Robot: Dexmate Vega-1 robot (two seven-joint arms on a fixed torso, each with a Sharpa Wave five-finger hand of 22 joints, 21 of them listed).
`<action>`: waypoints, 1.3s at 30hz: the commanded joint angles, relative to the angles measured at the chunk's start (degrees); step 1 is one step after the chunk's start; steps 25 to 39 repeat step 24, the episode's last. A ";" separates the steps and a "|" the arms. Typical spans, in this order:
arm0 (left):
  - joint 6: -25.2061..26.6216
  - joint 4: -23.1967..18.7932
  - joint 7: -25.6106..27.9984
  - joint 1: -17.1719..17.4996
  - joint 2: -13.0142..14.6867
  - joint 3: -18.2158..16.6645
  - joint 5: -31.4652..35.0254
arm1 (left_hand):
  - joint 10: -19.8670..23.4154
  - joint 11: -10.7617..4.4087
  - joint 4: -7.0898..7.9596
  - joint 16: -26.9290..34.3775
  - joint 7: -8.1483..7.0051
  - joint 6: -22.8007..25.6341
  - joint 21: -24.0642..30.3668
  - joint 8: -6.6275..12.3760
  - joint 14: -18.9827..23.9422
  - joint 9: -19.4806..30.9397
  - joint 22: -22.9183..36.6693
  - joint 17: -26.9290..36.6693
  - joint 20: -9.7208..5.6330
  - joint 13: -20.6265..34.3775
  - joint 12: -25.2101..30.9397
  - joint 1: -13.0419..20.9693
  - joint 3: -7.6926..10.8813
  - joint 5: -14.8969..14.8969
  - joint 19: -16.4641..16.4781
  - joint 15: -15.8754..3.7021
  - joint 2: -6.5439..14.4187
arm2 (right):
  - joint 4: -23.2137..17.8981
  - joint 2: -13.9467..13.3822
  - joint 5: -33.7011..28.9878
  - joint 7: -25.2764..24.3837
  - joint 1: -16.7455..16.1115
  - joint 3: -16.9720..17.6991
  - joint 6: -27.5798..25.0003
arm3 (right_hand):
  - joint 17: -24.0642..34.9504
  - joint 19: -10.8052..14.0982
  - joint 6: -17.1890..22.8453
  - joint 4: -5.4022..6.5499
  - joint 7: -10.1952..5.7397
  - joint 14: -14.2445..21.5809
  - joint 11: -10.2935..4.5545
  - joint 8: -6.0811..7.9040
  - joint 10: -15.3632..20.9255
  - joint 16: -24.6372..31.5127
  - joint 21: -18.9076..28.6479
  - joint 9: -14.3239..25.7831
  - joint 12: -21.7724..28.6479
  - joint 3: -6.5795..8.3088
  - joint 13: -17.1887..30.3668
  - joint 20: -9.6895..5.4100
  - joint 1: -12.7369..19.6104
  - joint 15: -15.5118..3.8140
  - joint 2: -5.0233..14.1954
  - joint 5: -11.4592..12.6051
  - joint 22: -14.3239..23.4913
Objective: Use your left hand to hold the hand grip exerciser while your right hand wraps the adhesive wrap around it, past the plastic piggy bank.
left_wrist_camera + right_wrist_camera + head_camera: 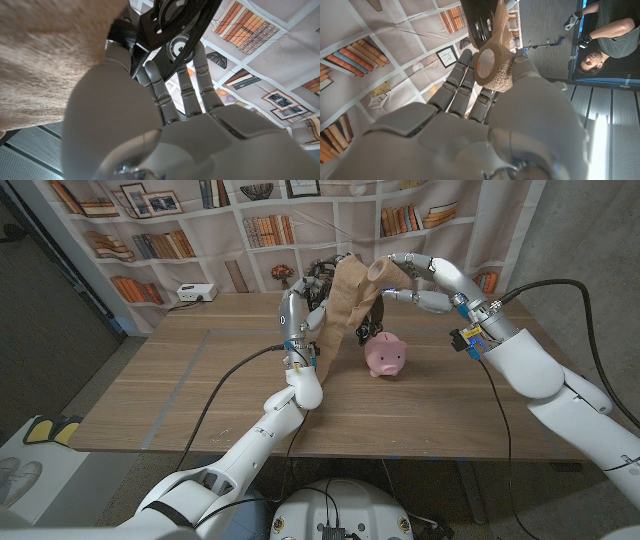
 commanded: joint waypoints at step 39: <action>-3.23 -2.11 0.00 2.96 -0.23 -3.61 2.62 | -0.20 -0.02 0.18 5.80 -0.24 -0.18 -0.01 0.81 15.17 0.08 0.12 20.05 -6.40 0.20 0.21 6.65 0.59 0.42 0.97 -15.01 6.45 | -0.39 0.63 -3.07 -0.93 -0.64 0.81 -0.85 | 0.31 -0.21 0.52 1.88 -0.10 0.59 -1.80 0.02 2.23 -0.10 0.83 0.23 0.21 2.42 0.35 -4.11 -0.94 -9.98 1.43 0.29 0.05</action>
